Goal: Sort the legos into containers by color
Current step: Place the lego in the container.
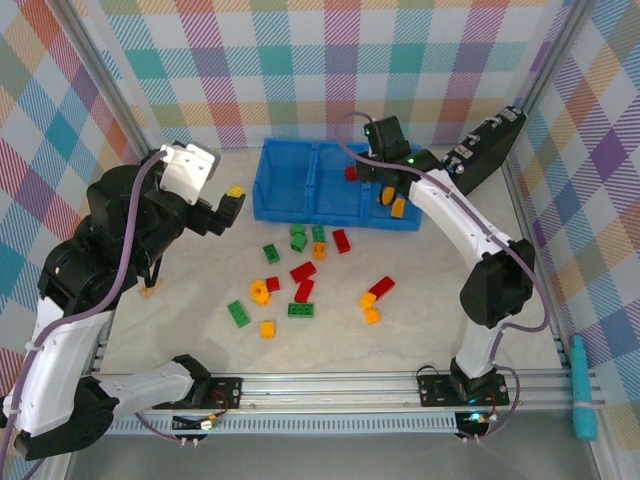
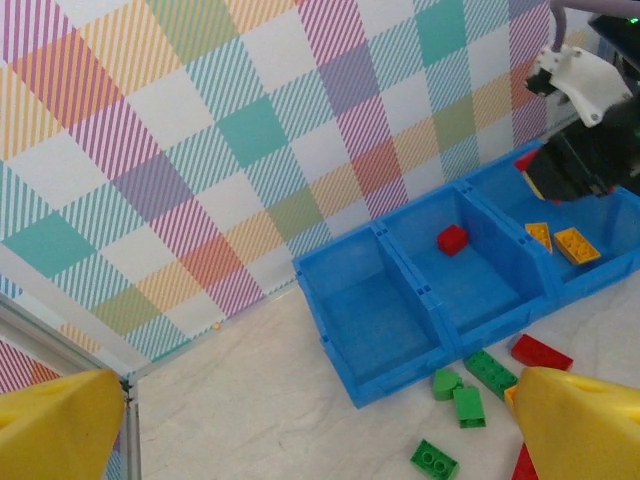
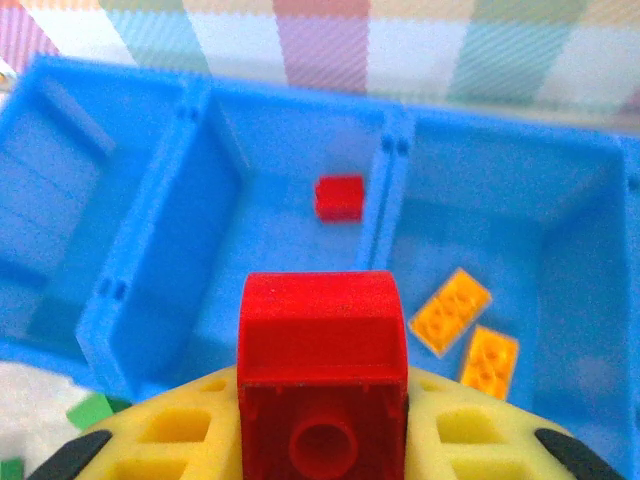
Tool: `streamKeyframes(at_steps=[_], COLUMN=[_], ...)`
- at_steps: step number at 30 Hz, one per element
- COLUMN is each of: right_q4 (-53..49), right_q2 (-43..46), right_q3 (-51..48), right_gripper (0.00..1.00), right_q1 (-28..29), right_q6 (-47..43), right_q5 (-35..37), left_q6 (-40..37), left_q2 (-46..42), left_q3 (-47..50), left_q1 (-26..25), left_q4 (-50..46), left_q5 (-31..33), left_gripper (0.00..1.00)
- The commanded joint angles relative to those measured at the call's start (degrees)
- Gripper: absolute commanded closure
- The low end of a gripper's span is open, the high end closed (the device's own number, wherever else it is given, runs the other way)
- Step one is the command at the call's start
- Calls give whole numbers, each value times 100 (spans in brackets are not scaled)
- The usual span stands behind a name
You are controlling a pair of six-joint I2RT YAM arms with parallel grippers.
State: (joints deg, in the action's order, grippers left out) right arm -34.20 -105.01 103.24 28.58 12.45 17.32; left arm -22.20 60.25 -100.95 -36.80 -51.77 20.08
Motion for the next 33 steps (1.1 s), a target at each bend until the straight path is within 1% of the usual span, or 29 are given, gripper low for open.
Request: streamKeyframes(at_steps=[1, 6, 9, 12, 16, 21, 25, 29, 33], right_q4=[626, 908, 621, 126, -12, -138, -123, -69, -132], right_q2=[-662, -1611, -2267, -2893, -3323, -3527, -3511, -3329, -2876], right_q3=[96, 824, 1522, 2261, 2588, 2653, 2583, 2476, 2235], right_gripper=[70, 70, 69, 68, 65, 61, 54, 50, 49], right_q1=[68, 173, 217, 236, 254, 254, 254, 254, 296], right_q6=[-470, -718, -779, -775, -805, -844, -900, -903, -904], right_q5=[-136, -238, -311, -179, -132, -80, -131, -226, -308], left_q6=[-187, -188, -221, -233, -215, -224, -198, -197, -181], left_q2=[-83, -83, -68, -33, -21, -20, -13, -30, -35], left_q3=[135, 150, 197, 251, 341, 461, 444, 462, 414], left_q1=[-73, -72, -73, -73, -73, -73, -73, -73, -73], left_q4=[246, 229, 251, 275, 330, 396, 387, 396, 378], left_q5=[131, 118, 136, 125, 71, 93, 35, 22, -14], left_gripper=[0, 0, 0, 0, 0, 0, 0, 0, 0])
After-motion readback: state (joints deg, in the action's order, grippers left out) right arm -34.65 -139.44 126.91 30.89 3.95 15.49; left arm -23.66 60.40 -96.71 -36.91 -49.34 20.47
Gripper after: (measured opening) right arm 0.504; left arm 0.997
